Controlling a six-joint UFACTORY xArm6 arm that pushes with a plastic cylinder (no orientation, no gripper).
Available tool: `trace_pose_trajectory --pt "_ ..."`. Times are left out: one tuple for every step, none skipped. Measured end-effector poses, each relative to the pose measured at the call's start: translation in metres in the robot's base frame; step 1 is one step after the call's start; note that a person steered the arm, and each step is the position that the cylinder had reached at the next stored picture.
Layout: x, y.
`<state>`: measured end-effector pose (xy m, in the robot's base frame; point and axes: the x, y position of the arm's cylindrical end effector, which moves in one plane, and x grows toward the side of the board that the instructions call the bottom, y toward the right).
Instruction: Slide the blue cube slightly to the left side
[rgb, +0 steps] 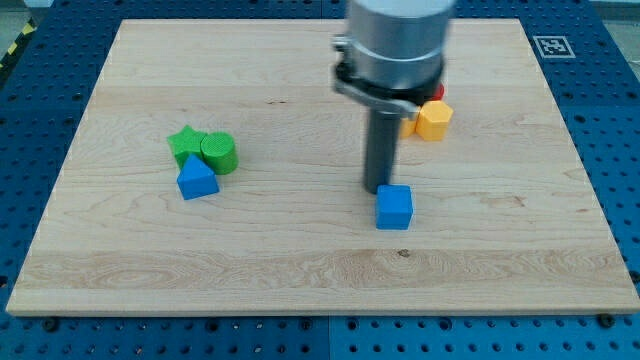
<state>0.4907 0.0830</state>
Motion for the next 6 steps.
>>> trace_pose_trajectory --pt "0.004 0.077" --pt "0.03 0.113" --pt "0.057 0.121" --pt "0.073 0.122" --pt "0.073 0.104" --pt "0.073 0.094"
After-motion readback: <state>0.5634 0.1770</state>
